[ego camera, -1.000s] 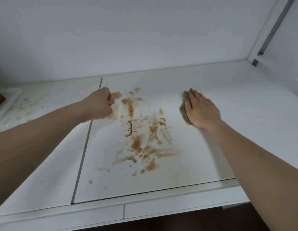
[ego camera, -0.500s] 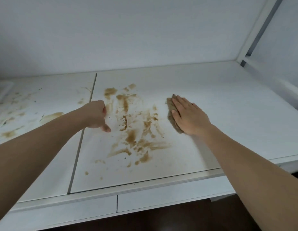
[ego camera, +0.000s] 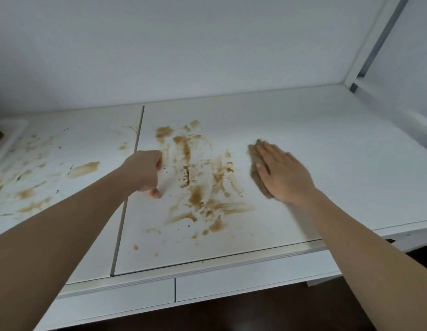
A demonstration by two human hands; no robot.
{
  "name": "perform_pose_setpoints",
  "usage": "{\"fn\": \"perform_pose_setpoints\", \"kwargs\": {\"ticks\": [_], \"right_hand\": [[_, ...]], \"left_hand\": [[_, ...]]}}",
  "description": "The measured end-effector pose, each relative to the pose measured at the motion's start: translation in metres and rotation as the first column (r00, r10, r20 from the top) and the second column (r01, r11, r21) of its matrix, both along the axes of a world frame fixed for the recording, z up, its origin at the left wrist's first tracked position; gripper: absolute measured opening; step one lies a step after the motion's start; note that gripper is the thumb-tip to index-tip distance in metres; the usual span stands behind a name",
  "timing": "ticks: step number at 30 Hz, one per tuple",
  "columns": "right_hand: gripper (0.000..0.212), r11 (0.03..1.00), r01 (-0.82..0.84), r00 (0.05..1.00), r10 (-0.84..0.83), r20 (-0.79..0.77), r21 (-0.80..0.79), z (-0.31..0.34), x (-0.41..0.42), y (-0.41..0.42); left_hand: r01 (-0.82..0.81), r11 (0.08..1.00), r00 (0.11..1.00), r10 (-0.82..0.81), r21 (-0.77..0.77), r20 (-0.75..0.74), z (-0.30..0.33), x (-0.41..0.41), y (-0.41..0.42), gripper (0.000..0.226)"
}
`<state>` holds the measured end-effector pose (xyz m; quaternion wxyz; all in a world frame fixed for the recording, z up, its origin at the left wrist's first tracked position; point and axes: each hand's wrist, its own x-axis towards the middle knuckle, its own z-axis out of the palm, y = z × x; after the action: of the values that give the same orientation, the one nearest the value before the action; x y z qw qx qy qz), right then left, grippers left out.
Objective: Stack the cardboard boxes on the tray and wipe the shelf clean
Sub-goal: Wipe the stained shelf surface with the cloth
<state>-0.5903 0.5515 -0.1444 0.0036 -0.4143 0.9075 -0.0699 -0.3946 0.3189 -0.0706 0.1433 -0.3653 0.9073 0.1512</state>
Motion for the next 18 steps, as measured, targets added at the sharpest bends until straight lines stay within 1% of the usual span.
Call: {"fn": "perform_pose_setpoints", "kwargs": {"ticks": [2,3,4,6,9,11,12,13,15,17,18], "right_hand": [[0.057,0.989,0.151,0.988,-0.151,0.027,0.006,-0.001,-0.016,-0.009],[0.058,0.981,0.194,0.98,-0.194,0.037,0.022,-0.001,-0.018,-0.014],[0.058,0.979,0.202,0.979,-0.203,0.036,0.032,-0.001,-0.017,-0.02],[0.057,0.99,0.137,0.989,-0.138,0.043,0.024,0.002,-0.006,-0.025],[0.057,0.998,-0.063,0.998,0.063,-0.011,0.004,0.0,0.023,-0.014],[0.064,0.986,-0.167,0.986,0.167,-0.01,0.021,0.001,0.034,-0.002],[0.067,0.981,-0.193,0.981,0.193,0.001,0.026,0.003,0.031,0.002],[0.064,0.981,-0.193,0.981,0.193,0.009,0.026,0.003,0.025,0.003],[0.056,0.995,-0.099,0.995,0.098,0.026,0.029,0.004,0.007,-0.003],[0.055,0.999,0.046,0.998,-0.046,0.032,0.026,0.004,-0.005,-0.019],[0.055,0.996,0.088,0.995,-0.089,0.035,0.031,0.003,-0.006,-0.027]], "left_hand": [[0.005,1.0,1.0,-0.005,-0.015,-0.007,-0.002,-0.001,0.0,0.056],[0.008,1.0,1.0,-0.008,-0.028,-0.008,-0.003,-0.002,0.001,0.054],[0.013,0.999,1.0,-0.013,-0.046,-0.009,-0.003,-0.003,0.001,0.052],[0.029,0.995,1.0,-0.03,-0.094,-0.008,-0.005,-0.008,0.002,0.046],[0.029,0.988,0.999,-0.033,-0.155,-0.022,-0.006,-0.011,0.003,0.036],[0.028,0.986,0.999,-0.031,-0.162,-0.015,-0.006,-0.012,0.003,0.032],[0.023,0.988,1.0,-0.025,-0.155,-0.011,-0.005,-0.012,0.003,0.033],[0.022,0.989,1.0,-0.023,-0.148,-0.007,-0.004,-0.011,0.004,0.034],[0.026,0.99,1.0,-0.028,-0.142,-0.013,-0.004,-0.011,0.006,0.037],[0.026,0.988,1.0,-0.028,-0.154,-0.009,-0.004,-0.012,0.008,0.035],[0.027,0.986,1.0,-0.029,-0.167,-0.004,-0.005,-0.013,0.01,0.032]]}}
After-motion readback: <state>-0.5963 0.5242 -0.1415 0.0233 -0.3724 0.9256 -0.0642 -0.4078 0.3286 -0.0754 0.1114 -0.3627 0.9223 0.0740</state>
